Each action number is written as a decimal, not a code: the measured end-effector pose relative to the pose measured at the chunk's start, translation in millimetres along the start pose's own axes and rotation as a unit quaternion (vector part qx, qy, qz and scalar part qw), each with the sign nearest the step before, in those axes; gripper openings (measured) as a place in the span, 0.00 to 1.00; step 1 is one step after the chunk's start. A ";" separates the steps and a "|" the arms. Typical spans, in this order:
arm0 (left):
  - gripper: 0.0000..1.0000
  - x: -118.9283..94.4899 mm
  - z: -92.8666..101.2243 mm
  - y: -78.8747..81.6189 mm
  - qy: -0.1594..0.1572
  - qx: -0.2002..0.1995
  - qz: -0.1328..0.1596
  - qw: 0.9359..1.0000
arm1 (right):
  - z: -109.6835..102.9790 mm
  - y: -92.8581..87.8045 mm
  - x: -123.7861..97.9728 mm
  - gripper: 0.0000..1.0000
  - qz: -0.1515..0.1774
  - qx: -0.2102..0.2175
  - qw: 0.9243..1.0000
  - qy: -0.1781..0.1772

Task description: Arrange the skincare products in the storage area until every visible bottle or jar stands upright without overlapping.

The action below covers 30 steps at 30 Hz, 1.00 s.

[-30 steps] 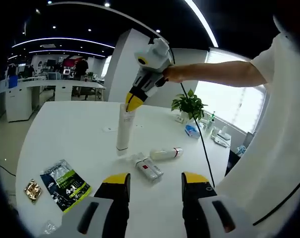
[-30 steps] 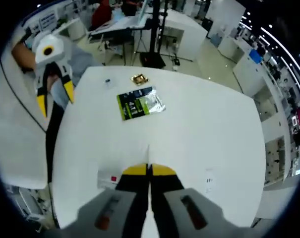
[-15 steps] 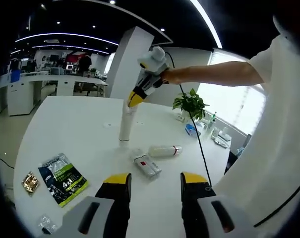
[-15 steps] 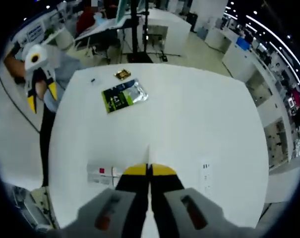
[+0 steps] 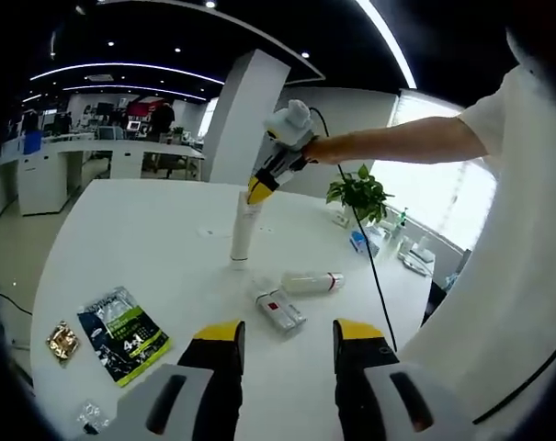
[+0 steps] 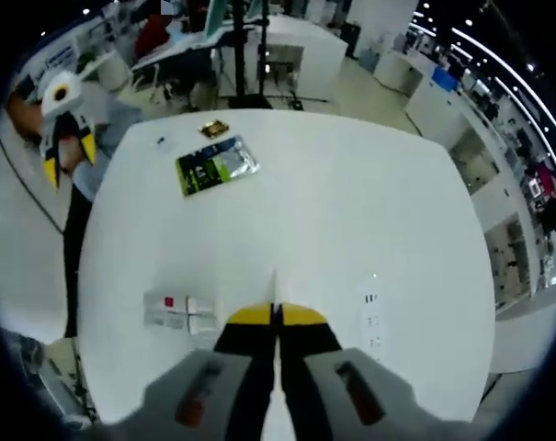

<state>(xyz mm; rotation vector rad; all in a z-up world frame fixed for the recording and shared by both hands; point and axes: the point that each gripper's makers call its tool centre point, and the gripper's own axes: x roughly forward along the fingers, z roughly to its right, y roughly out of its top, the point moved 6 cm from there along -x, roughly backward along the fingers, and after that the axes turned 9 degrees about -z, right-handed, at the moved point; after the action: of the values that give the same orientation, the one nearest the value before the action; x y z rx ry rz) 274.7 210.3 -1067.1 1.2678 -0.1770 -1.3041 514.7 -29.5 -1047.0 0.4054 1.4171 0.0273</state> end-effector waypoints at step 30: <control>0.37 1.8 5.4 -8.1 -0.005 -0.010 0.008 1.000 | 14.6 3.4 -14.6 0.13 0.041 -0.003 0.999 -0.016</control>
<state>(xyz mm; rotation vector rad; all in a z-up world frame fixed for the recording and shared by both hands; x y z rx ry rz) 266.5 207.7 -1072.1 1.2410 -0.1796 -1.2964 527.1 -33.9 -1030.7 0.4577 1.3675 0.0912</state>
